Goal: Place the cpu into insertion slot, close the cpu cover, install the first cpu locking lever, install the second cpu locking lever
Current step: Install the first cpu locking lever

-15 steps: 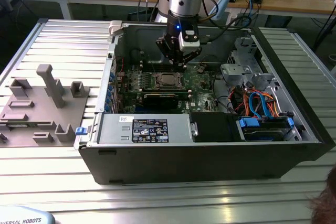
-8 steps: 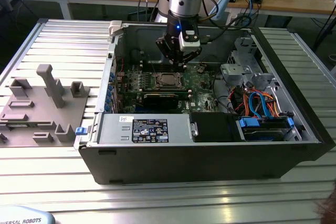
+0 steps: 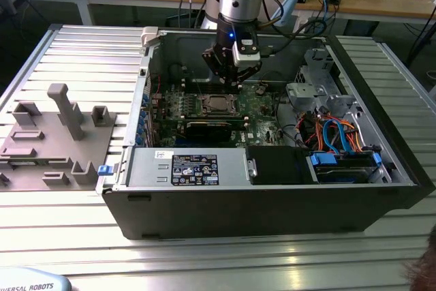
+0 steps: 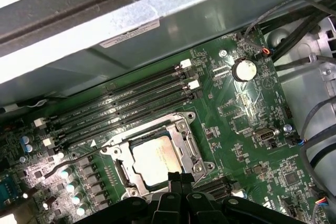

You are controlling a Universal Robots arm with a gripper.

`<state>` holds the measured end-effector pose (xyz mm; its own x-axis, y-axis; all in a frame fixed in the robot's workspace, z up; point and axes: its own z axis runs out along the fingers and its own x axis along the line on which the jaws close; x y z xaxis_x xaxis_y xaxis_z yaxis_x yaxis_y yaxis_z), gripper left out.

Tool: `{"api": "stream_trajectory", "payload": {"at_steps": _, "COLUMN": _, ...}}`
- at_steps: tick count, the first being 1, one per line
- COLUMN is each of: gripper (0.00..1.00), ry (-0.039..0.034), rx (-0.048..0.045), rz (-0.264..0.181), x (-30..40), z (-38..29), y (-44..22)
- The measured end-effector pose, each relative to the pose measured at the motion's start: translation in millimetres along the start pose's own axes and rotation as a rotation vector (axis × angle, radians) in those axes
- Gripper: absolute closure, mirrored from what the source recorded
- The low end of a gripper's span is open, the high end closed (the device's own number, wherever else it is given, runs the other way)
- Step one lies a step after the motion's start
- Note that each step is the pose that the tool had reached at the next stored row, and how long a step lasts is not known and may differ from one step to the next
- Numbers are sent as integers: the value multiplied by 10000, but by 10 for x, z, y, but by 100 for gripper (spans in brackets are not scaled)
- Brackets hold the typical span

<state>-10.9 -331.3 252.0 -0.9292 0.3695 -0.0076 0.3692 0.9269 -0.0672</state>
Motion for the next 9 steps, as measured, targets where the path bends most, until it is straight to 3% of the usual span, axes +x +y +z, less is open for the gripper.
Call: {"api": "stream_trajectory", "payload": {"at_steps": 9, "gripper": 89, "ry": -8, "rx": -1, "rz": -109, "x": 0, "z": 0, "y": 0}}
